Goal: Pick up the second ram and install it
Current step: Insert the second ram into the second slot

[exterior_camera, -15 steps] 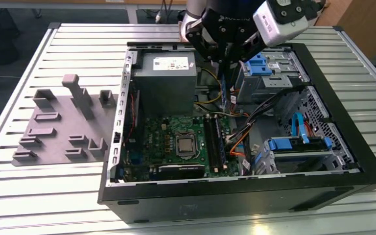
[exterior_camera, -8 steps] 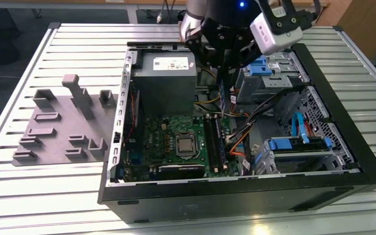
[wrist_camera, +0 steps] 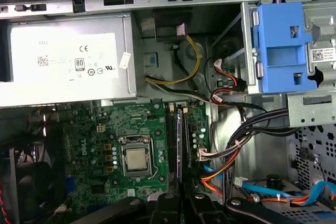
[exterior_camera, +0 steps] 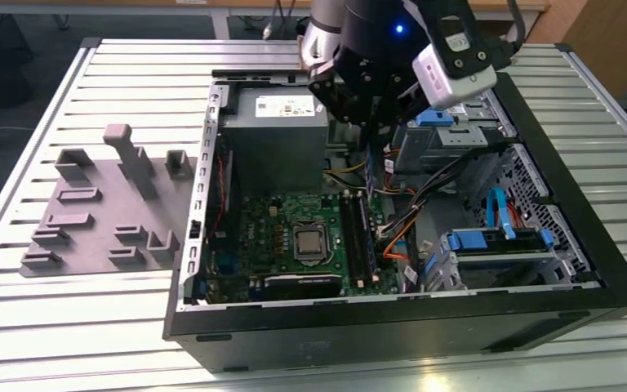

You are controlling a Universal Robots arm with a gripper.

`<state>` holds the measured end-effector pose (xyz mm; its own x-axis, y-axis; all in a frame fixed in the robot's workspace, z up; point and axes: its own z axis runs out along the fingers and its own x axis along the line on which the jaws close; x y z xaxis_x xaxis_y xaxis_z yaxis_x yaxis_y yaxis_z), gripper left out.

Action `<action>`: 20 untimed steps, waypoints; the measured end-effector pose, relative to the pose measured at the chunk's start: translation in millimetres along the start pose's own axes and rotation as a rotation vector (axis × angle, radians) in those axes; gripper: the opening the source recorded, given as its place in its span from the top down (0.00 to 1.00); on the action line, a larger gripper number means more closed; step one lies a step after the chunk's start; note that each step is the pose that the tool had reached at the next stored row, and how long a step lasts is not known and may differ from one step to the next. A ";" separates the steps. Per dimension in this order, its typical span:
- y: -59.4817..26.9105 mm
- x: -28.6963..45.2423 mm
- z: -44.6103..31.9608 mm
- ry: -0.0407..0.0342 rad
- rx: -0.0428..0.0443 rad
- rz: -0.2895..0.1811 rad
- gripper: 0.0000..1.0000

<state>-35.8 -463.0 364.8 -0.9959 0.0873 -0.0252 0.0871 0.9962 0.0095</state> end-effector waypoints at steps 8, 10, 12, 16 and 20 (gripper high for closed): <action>0.0 -1.2 14.2 0.0030 -0.0013 -0.058 0.86; -0.1 -1.3 17.9 0.0033 -0.0014 -0.058 0.86; 0.1 -3.1 21.5 0.0034 -0.0014 -0.058 0.86; 0.4 -7.5 30.7 0.0044 -0.0014 -0.058 0.86; 0.9 -14.0 37.6 0.0058 -0.0012 -0.058 0.86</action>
<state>-20.9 -463.0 327.6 -0.9994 0.0295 -0.0200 0.0293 0.9995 0.0094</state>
